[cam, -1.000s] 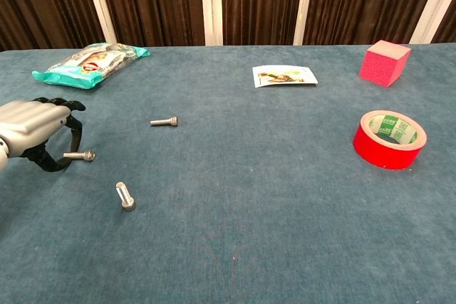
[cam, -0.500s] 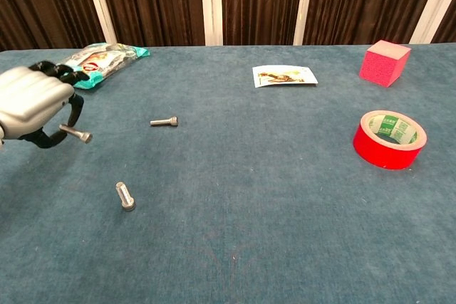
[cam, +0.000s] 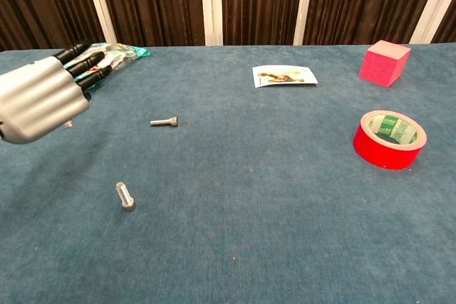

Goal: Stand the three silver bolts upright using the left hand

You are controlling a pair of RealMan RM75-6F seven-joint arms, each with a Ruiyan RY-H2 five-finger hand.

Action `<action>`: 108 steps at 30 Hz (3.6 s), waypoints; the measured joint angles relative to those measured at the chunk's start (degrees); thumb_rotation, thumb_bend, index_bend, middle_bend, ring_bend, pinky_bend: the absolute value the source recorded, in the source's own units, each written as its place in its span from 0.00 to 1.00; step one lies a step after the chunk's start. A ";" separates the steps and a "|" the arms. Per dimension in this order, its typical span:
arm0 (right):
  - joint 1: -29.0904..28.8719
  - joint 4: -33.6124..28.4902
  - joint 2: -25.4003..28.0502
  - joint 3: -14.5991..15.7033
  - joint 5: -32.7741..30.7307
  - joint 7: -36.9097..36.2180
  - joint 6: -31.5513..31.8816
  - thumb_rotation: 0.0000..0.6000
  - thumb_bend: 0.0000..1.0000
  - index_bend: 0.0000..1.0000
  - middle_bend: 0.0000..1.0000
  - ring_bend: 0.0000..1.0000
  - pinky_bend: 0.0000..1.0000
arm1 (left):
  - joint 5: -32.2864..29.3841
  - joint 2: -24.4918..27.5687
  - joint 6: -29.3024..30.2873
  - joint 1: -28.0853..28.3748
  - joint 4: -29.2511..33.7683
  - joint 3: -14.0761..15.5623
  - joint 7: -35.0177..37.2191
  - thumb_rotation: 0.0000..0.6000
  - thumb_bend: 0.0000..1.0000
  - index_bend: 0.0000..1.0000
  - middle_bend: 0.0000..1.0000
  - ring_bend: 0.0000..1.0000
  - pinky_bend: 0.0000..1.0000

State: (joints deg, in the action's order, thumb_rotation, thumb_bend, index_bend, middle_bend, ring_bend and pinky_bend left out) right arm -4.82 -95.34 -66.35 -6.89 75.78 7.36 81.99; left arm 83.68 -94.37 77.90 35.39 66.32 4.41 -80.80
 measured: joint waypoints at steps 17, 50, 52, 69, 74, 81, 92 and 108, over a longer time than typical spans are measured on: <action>0.11 0.05 0.15 -0.17 -0.11 -0.25 0.27 1.00 0.00 0.11 0.03 0.00 0.00 | 2.76 -1.78 -4.81 -1.30 -7.74 0.77 -3.26 1.00 0.56 0.58 0.04 0.00 0.00; 0.05 0.21 -0.21 -0.12 -0.07 -0.01 0.24 1.00 0.00 0.11 0.03 0.00 0.00 | 7.36 -3.97 -5.87 -3.93 -15.05 0.69 -1.04 1.00 0.56 0.55 0.03 0.00 0.00; 0.06 0.20 -0.23 -0.13 -0.07 0.02 0.29 1.00 0.00 0.11 0.03 0.00 0.00 | 7.54 -4.05 -5.90 -4.00 -15.09 0.62 -0.96 1.00 0.56 0.54 0.03 0.00 0.00; 0.06 -0.01 -0.17 -0.14 -0.33 0.29 0.15 1.00 0.00 0.11 0.03 0.00 0.00 | 8.66 -3.97 -5.96 -4.64 -14.60 0.13 -1.68 1.00 0.54 0.47 0.02 0.00 0.00; 0.17 -0.15 -0.07 -0.18 -0.36 0.20 0.34 1.00 0.00 0.11 0.03 0.00 0.00 | 8.95 -3.79 -5.95 -4.80 -14.23 -0.01 -1.69 1.00 0.53 0.42 0.02 0.00 0.00; 0.17 -0.36 -0.01 -0.17 -0.41 0.20 0.26 1.00 0.00 0.11 0.03 0.00 0.00 | 9.24 -3.45 -4.78 -5.26 -12.84 -0.57 -1.27 1.00 0.50 0.38 0.01 0.00 0.00; 0.34 -0.68 -0.19 -0.24 -0.54 0.84 0.79 1.00 0.00 0.11 0.03 0.00 0.00 | 6.90 -3.35 -0.28 -6.47 -5.67 -5.25 4.99 1.00 0.44 0.39 0.02 0.00 0.00; 0.10 -0.24 -0.66 -0.28 -0.95 1.41 0.30 1.00 0.00 0.11 0.03 0.00 0.00 | -21.41 -6.14 -8.27 -1.64 13.63 -25.25 13.77 1.00 0.43 0.40 0.02 0.00 0.00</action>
State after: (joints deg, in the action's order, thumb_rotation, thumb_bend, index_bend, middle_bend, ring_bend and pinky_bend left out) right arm -4.71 -95.58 -67.01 -7.17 74.82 8.77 82.30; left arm 62.26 -100.51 69.63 33.75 79.95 -20.84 -67.03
